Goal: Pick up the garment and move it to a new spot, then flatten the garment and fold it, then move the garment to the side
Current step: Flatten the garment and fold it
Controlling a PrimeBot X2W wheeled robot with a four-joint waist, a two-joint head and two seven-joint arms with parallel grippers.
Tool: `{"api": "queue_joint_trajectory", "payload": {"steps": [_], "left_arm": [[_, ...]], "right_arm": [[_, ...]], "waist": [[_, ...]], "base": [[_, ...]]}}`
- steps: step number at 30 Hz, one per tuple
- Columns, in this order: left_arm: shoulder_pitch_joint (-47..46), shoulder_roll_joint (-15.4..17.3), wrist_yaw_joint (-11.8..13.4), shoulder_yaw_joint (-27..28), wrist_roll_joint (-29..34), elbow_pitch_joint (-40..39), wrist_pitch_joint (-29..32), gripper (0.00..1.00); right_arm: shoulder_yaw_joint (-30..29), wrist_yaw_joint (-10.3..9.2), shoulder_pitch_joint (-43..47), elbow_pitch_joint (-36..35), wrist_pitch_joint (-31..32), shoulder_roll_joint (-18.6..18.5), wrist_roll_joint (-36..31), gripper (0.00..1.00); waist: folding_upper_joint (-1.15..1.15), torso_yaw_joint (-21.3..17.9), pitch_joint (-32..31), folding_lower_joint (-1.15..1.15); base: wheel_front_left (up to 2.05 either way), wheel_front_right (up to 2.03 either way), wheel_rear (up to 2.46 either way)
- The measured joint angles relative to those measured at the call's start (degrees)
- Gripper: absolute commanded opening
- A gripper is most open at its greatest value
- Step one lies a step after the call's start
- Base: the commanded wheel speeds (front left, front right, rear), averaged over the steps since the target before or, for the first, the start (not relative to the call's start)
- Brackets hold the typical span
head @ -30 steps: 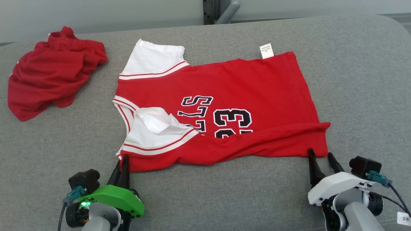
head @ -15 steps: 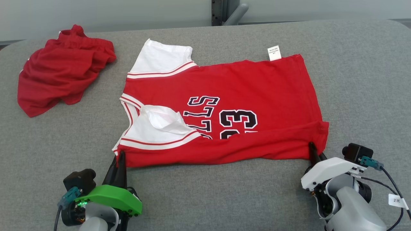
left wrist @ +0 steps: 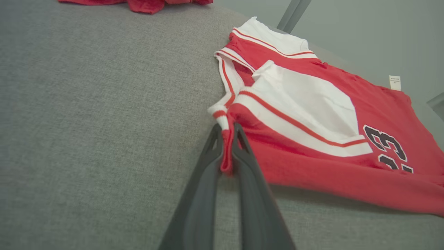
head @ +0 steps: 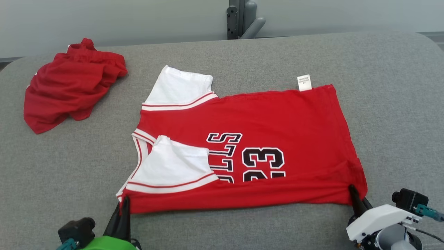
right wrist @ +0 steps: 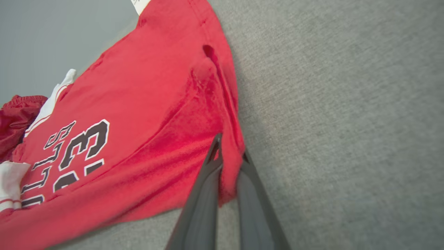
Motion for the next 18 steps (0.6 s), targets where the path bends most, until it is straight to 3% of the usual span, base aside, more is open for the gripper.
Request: {"api": "queue_joint_trajectory", "payload": {"steps": [8, 9, 10, 11, 13, 14, 15, 16, 18], "left_arm": [[8.06, 0.14, 2.81, -0.56, -1.42, -5.60, 5.30, 0.00], [8.28, 0.18, 3.11, -0.69, -1.15, -5.79, 5.30, 0.00], [8.39, 0.19, 3.26, -0.70, -1.10, -5.80, 5.28, 0.00], [8.39, 0.25, 3.26, -0.78, -0.97, -5.69, 5.19, 0.00], [8.33, 0.43, 3.15, -0.91, -0.77, -5.02, 4.77, 0.23], [8.31, 0.63, 2.80, -0.90, -0.77, -4.55, 4.46, 0.43], [8.24, 0.96, 2.47, -0.97, -0.68, -3.98, 4.11, 0.76], [8.10, 1.41, 2.03, -0.96, -0.58, -3.19, 3.87, 1.00], [7.78, 2.49, 1.22, -0.77, -0.30, -1.58, 2.81, 1.00]], "right_arm": [[-4.53, 0.00, 9.82, -11.73, 6.15, 1.37, -1.99, 0.00], [-4.99, 0.00, 10.48, -12.56, 6.61, 1.76, -2.38, 0.15], [-5.27, 0.00, 11.01, -13.26, 7.44, 2.11, -2.36, 0.65], [-5.49, 0.00, 11.63, -13.91, 7.99, 2.43, -2.41, 1.00], [-6.37, -0.03, 12.90, -15.34, 8.62, 2.82, -2.80, 1.00], [-6.98, -0.03, 13.52, -15.93, 8.98, 2.81, -3.10, 1.00], [-7.60, -0.03, 14.04, -16.52, 9.25, 2.89, -3.42, 1.00], [-8.15, -0.03, 14.47, -17.08, 9.40, 3.01, -3.64, 1.00], [-9.25, -0.03, 15.09, -17.96, 9.82, 3.22, -3.99, 1.00]], "waist": [[0.00, -0.57, -1.27, 0.00], [0.00, -0.57, -1.40, 0.00], [0.00, -0.55, -1.54, 0.00], [0.00, -0.53, -1.69, 0.00], [0.00, -0.56, -1.90, 0.00], [0.00, -0.66, -1.96, 0.00], [0.00, -0.79, -2.06, 0.00], [0.00, -0.93, -2.16, 0.00], [0.00, -1.30, -2.38, 0.00]], "base": [[0.00, 0.00, 0.00], [0.00, 0.00, 0.00], [0.00, 0.00, 0.00], [0.00, 0.00, 0.00], [0.00, 0.00, 0.00], [0.00, 0.00, 0.00], [0.00, 0.00, 0.00], [0.00, 0.00, 0.00], [0.00, 0.00, 0.00]]}}
